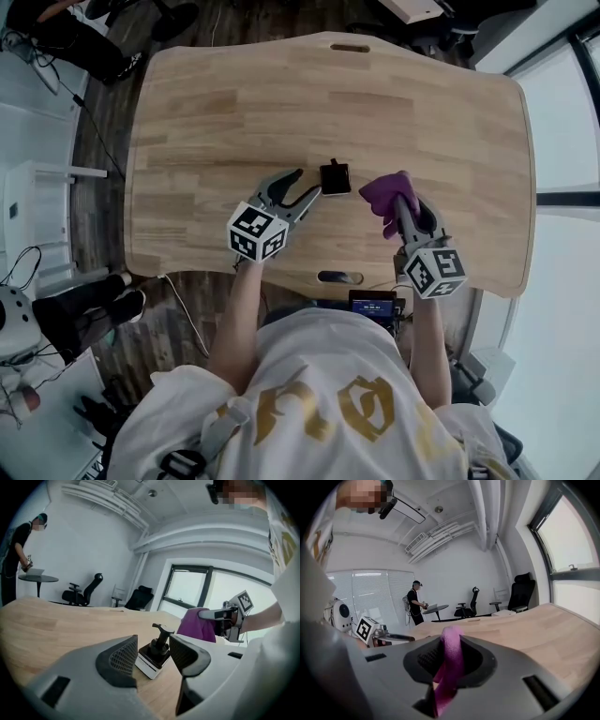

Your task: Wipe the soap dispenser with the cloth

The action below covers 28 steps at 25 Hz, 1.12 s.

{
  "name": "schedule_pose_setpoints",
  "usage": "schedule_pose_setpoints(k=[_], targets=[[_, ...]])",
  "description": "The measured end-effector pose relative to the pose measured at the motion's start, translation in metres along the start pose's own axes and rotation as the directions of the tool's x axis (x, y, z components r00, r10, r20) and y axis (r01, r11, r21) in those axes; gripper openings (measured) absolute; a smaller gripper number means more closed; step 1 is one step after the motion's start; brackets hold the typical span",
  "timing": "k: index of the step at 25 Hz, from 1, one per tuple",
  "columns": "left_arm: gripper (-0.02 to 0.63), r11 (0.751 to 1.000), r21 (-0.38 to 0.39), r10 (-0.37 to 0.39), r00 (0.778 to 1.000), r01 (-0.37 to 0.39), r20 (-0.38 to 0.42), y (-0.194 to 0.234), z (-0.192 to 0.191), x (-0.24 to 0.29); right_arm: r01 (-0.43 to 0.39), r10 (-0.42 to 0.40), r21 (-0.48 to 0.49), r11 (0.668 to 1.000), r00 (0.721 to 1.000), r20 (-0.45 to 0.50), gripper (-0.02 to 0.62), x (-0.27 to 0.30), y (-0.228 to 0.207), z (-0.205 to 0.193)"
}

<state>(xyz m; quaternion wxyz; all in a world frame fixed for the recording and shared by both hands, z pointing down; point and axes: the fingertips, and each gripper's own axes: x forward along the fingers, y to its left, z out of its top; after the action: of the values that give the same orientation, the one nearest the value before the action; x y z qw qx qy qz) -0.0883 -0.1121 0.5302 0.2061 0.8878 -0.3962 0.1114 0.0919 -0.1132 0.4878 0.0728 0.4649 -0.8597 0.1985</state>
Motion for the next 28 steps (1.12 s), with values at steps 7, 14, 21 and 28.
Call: schedule_pose_setpoints(k=[7,14,21,28], targets=[[0.238,0.996,0.025,-0.088,0.993,0.090,-0.078,-0.003,-0.028,0.021,-0.015,0.015,0.007,1.000,0.999,-0.038,0.054,0.015,-0.005,-0.011],[0.285,0.991,0.091,-0.087,0.993,0.094,-0.078,0.008,-0.033,0.034,-0.023,0.025,0.035,0.999,0.997,-0.072,0.054,0.025,-0.009,-0.022],[0.354,0.970,0.181,-0.136,0.978,0.165,-0.160,0.005,-0.052,0.049,-0.016,0.021,0.047,0.999,0.994,-0.104,0.054,0.028,-0.015,-0.031],[0.357,0.945,0.240,-0.173,0.963,0.221,-0.209,0.002,-0.067,0.059,0.005,0.001,0.058,0.998,0.993,-0.118,0.054,0.023,-0.023,-0.038]])
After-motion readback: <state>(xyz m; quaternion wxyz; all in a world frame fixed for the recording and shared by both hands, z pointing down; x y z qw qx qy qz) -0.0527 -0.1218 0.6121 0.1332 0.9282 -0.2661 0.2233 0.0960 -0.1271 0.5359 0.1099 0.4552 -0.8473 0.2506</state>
